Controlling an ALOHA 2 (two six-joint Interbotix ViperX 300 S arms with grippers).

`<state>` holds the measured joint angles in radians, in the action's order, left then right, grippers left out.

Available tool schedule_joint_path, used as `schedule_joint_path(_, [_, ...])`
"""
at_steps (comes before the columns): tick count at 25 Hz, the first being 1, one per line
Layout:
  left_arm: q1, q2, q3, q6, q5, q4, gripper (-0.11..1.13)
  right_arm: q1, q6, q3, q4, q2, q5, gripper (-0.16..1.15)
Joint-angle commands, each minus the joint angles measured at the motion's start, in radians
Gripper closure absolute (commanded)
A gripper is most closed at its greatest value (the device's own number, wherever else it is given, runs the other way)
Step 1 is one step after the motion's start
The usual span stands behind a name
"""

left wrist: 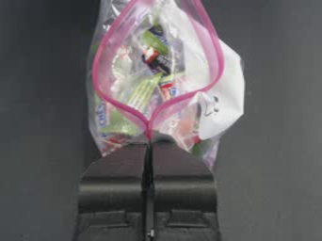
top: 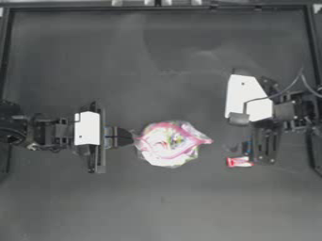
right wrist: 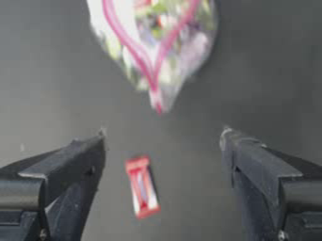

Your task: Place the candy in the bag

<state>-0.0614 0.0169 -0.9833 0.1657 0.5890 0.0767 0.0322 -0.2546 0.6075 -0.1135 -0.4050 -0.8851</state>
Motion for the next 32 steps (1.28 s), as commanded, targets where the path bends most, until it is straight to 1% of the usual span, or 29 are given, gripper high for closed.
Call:
schedule_joint_path(1, [0.002,-0.029,0.017,0.002,0.006,-0.002,0.95,-0.011,0.008,-0.025,0.020,-0.044,-0.051,-0.01])
schedule_joint_path(5, [0.002,-0.029,0.017,0.000,0.006,-0.002,0.95,-0.021,0.005,-0.011,0.038,-0.095,-0.094,-0.01])
schedule_joint_path(9, [0.002,-0.028,0.017,0.000,0.006,-0.002,0.95,-0.031,0.003,0.011,0.040,-0.129,-0.115,-0.01])
schedule_joint_path(17, [0.002,-0.026,0.018,0.000,0.006,-0.002,0.95,-0.077,0.003,0.052,0.031,-0.141,-0.126,0.00])
schedule_joint_path(21, [0.002,-0.023,0.018,0.000,0.008,-0.002,0.95,-0.087,-0.008,0.095,0.040,-0.140,-0.104,0.00])
schedule_joint_path(26, [0.002,-0.023,0.017,0.000,0.008,0.000,0.95,-0.094,-0.009,0.146,0.049,-0.132,-0.029,0.00])
schedule_joint_path(32, [0.000,-0.023,0.018,-0.002,0.006,0.002,0.95,-0.094,-0.011,0.161,0.049,-0.074,-0.011,0.00])
